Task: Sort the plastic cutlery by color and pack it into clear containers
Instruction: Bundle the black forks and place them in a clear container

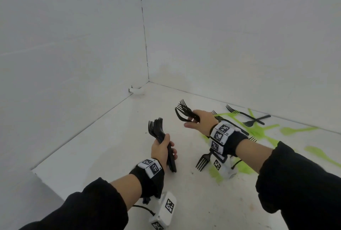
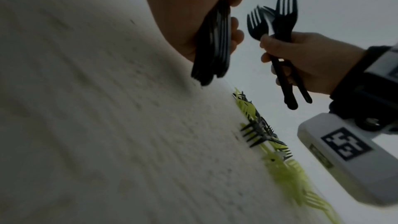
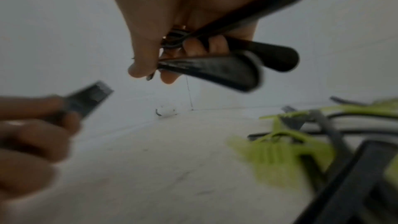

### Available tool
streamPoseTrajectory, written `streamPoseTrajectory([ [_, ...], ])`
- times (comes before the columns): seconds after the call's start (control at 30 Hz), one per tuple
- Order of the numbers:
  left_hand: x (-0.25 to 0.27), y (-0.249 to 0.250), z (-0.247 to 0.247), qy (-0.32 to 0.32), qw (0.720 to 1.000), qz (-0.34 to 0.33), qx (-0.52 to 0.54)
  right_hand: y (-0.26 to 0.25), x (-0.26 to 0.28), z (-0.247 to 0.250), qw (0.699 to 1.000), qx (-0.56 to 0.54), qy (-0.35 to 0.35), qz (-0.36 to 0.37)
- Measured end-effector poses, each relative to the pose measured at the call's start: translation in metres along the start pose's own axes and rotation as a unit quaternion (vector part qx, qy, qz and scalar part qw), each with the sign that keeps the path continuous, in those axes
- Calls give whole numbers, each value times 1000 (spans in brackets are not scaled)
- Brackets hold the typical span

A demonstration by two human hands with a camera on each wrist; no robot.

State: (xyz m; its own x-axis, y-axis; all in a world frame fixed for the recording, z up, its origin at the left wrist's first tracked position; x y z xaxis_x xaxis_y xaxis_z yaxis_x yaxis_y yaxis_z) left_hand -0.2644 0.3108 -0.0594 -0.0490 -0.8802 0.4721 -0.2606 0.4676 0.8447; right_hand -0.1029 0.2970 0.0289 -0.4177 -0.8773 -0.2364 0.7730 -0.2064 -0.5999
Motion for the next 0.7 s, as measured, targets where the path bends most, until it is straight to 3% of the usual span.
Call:
streamPoseTrajectory([
  [0.33,38,-14,-31,-70,997,28,31,-3,64,-30,975,-169,-12,-145],
  [0.5,41,-20,-25,-50,999,-20,2,-3,83,-28,934,-268,-65,-228],
  [0.6,43,-25,-25,-54,998,-20,-17,6,89,-19,956,-203,-30,-212],
  [0.7,57,-29,-32,-98,995,20,5,2,95,-10,976,-150,-22,-158],
])
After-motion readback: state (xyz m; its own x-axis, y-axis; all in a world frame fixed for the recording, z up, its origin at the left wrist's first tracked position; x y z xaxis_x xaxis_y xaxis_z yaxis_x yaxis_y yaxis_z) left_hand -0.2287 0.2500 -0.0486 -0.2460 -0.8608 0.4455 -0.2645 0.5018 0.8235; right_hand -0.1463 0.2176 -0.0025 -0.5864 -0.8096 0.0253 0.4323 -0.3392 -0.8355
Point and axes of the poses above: each hand's wrist, its own x-axis away from the middle knuckle, its own z-axis out of the back of the hand, y = z × x, the point moved 6 cm from there along -x, towards the middle knuckle, and after that the axes turned 15 degrees about y, right-handed, at the moved point
